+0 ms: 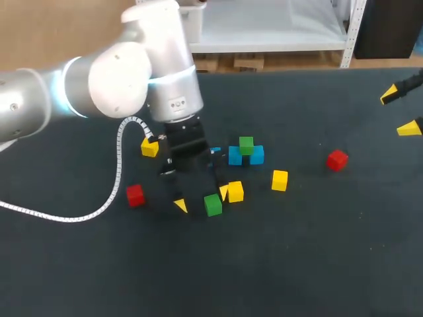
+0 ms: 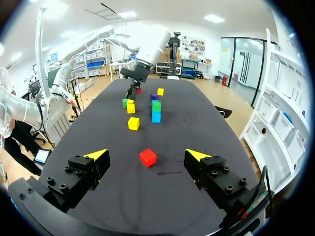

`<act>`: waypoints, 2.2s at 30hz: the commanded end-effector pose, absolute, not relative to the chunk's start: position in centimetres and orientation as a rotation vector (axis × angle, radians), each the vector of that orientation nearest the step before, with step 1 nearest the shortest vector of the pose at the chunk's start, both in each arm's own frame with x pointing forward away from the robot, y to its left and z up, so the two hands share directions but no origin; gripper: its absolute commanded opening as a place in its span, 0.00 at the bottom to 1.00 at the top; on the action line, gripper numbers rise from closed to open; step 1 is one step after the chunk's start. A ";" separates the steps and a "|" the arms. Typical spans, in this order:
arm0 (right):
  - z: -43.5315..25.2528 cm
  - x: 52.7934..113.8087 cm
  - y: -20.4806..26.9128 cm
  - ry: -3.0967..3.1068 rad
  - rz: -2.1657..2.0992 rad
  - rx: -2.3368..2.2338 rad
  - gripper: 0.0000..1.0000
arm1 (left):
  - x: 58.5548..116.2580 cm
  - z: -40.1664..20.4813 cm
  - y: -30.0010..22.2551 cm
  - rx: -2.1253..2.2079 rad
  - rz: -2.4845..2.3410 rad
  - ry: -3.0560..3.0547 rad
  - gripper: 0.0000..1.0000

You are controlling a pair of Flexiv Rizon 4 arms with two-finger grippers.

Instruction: Place the blue cubes, place green cubes on the blue cubes, place the yellow cubes on the green cubes, then place the red cubes on the yellow cubes, and place purple cube on the red cubes.

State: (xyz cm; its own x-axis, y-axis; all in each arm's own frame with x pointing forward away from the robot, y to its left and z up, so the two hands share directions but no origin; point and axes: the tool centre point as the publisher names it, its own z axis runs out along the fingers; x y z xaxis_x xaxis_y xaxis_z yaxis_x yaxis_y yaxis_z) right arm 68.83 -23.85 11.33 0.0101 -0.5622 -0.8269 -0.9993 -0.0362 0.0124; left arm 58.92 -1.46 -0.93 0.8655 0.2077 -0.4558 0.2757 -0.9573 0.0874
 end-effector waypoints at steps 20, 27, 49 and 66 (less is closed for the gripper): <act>11.3 68.9 -23.8 1.616 0.895 -1.666 1.00 | 59.3 -0.9 -2.4 2.914 -0.704 0.357 0.20; 11.3 68.9 -23.8 1.616 0.895 -1.666 1.00 | 59.1 -0.9 -2.4 2.909 -0.708 0.378 0.00; 11.3 68.9 -23.8 1.616 0.895 -1.666 1.00 | 65.5 3.7 7.4 2.283 -0.687 1.420 0.00; 11.3 68.9 -23.8 1.616 0.895 -1.666 1.00 | 71.4 7.1 3.3 2.033 -0.185 1.747 0.00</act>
